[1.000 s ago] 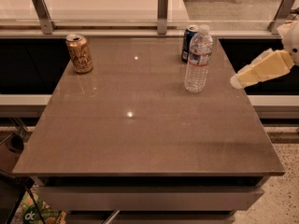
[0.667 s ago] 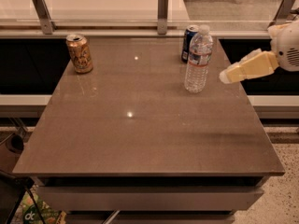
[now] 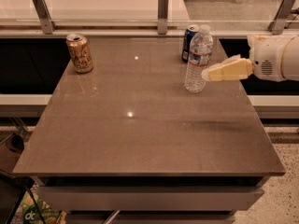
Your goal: Move water bottle near orange can
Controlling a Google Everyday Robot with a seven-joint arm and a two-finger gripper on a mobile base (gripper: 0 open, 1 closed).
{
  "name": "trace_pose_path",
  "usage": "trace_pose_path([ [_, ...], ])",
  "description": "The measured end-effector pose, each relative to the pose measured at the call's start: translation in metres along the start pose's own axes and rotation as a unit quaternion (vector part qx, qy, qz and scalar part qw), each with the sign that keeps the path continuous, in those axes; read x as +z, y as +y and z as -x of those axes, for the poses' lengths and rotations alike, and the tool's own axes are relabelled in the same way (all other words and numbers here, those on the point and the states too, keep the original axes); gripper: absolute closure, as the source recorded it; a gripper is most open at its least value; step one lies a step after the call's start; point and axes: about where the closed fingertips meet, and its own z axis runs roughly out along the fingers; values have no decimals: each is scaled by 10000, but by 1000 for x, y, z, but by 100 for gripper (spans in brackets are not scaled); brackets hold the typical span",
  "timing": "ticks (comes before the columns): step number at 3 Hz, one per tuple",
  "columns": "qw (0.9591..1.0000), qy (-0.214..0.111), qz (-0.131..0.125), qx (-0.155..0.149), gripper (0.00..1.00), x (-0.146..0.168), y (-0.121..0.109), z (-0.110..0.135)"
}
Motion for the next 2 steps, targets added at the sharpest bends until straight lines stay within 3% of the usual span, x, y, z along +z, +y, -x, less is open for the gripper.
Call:
trace_pose_path([
  [2,9952,-873,115,417,0,33,4,0],
])
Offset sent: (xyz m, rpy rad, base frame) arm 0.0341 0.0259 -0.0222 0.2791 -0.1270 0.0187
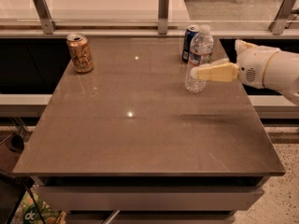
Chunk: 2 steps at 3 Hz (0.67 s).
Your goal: Move water bottle near orange can
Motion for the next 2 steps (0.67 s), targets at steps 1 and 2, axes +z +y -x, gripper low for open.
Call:
trace_pose_path([
  [1,9996,-249,60,122,0,13,0,-1],
  [2,9991,-343,165,171,0,26,2,-1],
])
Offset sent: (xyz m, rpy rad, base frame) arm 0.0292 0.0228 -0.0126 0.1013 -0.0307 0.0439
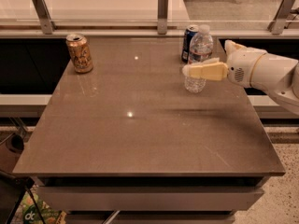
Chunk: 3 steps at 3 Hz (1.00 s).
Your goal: Move water bottle near orange can
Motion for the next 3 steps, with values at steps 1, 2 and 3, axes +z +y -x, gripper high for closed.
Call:
trace_pose_path([
  [1,9999,-56,92,38,0,13,2,-1],
  [2,9999,-79,134,35,18,22,5,-2],
  [3,9998,-79,151,29,41,23,7,-1],
])
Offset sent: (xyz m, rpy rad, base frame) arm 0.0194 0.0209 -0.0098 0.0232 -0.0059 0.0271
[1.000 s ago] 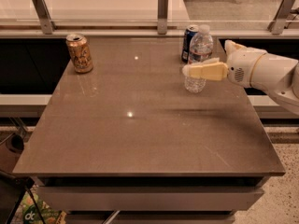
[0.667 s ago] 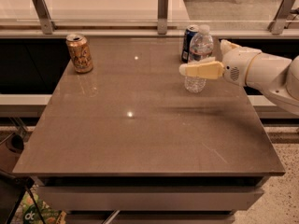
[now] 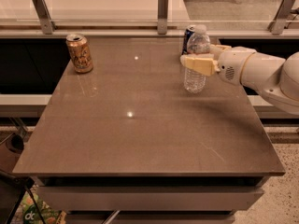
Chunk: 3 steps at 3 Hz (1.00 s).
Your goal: Move water bottle near orange can
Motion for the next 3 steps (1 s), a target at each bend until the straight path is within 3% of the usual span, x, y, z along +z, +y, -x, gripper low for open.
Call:
trace_pose_path([
  [2,10000,-4,38,-13,88,3,4,2],
  [3,10000,-6,55,-19,100,5,6,3],
])
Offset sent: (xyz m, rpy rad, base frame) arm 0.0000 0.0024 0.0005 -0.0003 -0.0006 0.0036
